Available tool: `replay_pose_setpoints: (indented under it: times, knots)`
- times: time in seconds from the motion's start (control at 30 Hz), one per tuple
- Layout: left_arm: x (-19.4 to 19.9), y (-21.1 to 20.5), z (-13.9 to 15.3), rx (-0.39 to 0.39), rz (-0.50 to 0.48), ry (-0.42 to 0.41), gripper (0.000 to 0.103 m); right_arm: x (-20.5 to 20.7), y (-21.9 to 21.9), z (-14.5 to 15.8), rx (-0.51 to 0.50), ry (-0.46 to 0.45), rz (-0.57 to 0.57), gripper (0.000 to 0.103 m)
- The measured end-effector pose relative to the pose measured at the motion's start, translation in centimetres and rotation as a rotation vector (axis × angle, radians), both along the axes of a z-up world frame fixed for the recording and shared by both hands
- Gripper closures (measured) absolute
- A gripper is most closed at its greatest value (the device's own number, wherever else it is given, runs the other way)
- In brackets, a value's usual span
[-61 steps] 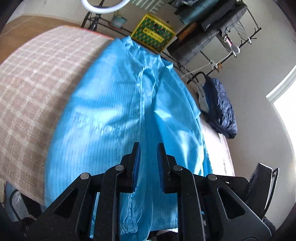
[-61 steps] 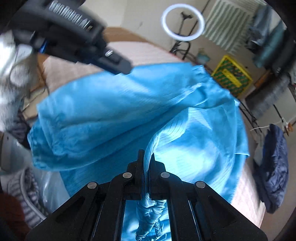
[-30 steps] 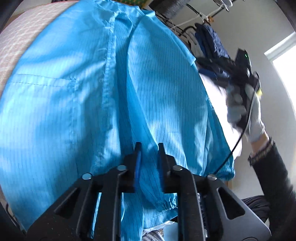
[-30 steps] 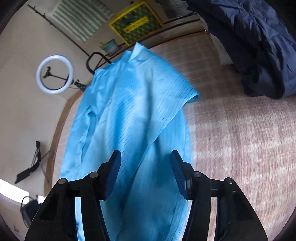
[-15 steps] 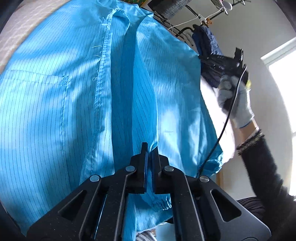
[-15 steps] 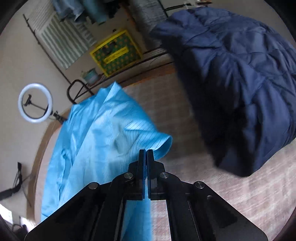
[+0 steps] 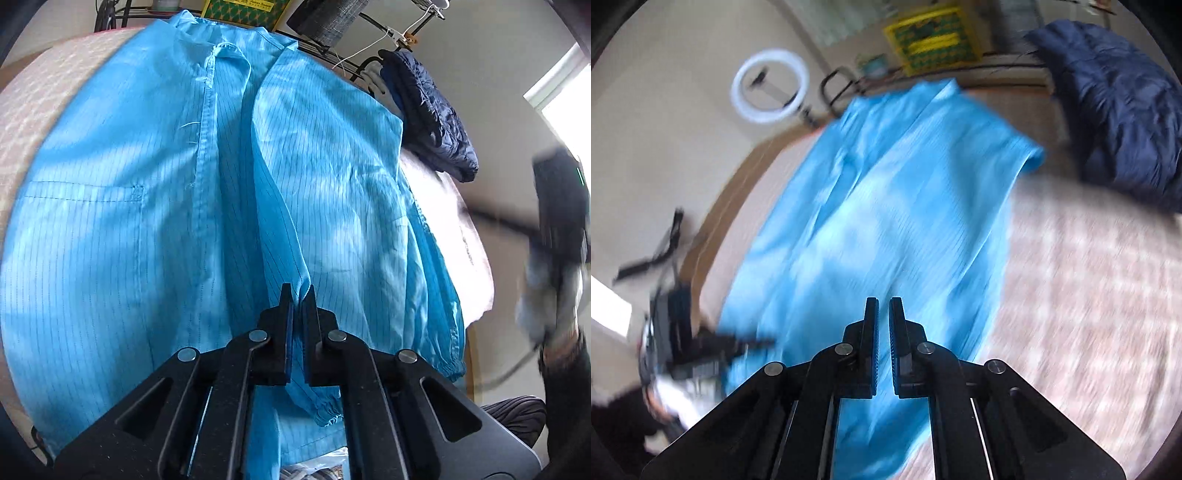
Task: Fold large clothes
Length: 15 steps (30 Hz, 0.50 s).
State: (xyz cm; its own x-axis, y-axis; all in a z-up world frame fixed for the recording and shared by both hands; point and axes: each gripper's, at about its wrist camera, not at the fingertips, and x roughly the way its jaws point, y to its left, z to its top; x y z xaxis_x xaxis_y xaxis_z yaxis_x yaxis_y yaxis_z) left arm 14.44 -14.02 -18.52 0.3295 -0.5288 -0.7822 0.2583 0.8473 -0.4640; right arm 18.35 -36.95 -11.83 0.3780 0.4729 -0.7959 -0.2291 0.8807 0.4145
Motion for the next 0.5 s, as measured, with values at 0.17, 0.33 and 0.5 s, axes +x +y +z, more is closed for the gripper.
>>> replay_pose_setpoints:
  times: [0.17, 0.33, 0.5]
  knots:
    - [-0.3, 0.2, -0.3, 0.019, 0.000, 0.005, 0.102, -6.4, 3.2, -5.1, -0.075, 0.155, 0.054, 0.085]
    - [-0.1, 0.0, -0.7, 0.046, 0.018, 0.018, 0.102, -9.6, 2.4, -6.9, -0.063, 0.203, 0.008, 0.085]
    - [-0.2, 0.3, -1.0, 0.026, 0.027, 0.038, 0.102, -9.4, 0.9, -4.7, 0.016, 0.133, -0.026, 0.085]
